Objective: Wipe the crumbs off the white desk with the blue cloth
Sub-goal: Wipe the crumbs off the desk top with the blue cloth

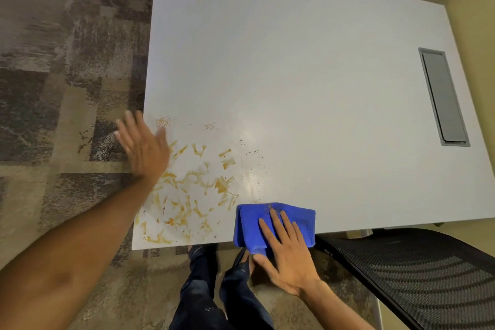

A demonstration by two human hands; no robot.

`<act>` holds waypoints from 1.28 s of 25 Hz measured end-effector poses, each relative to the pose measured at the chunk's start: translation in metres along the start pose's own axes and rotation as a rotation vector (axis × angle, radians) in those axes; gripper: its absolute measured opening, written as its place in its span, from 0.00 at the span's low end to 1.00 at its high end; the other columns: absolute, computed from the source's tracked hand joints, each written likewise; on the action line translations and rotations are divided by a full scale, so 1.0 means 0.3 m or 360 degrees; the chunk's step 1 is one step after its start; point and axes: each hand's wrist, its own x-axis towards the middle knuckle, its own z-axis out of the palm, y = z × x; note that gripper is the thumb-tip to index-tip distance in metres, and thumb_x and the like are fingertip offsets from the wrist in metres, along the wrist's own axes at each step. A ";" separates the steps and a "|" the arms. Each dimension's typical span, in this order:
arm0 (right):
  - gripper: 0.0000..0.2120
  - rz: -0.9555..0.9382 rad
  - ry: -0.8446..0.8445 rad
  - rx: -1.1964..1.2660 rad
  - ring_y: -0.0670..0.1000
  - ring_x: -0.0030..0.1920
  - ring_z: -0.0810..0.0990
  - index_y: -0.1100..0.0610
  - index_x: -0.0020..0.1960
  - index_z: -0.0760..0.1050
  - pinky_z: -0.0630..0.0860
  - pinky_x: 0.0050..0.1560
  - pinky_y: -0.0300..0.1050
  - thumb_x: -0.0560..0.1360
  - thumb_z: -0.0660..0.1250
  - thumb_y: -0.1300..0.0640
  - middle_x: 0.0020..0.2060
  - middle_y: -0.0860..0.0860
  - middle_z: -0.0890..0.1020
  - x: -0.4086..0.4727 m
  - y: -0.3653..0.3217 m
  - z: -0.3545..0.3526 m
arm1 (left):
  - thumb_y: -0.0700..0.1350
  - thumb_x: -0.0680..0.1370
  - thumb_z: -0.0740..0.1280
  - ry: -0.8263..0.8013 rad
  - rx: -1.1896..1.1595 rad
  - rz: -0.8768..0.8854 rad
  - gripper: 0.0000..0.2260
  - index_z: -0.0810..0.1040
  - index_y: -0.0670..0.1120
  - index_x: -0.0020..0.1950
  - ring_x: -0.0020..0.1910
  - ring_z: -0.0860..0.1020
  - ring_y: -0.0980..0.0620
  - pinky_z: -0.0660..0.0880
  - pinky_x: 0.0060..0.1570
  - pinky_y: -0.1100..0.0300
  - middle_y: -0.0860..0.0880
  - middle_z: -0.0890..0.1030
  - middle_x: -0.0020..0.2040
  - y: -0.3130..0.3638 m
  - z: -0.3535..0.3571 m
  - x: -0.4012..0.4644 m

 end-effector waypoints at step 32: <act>0.43 0.1146 -0.0134 0.0808 0.60 0.76 0.27 0.50 0.79 0.30 0.30 0.72 0.64 0.75 0.43 0.29 0.77 0.54 0.29 0.252 0.508 -0.127 | 0.57 0.83 0.47 -0.0723 0.0436 0.1201 0.28 0.51 0.49 0.81 0.79 0.46 0.35 0.49 0.75 0.34 0.45 0.49 0.82 0.615 0.329 -0.637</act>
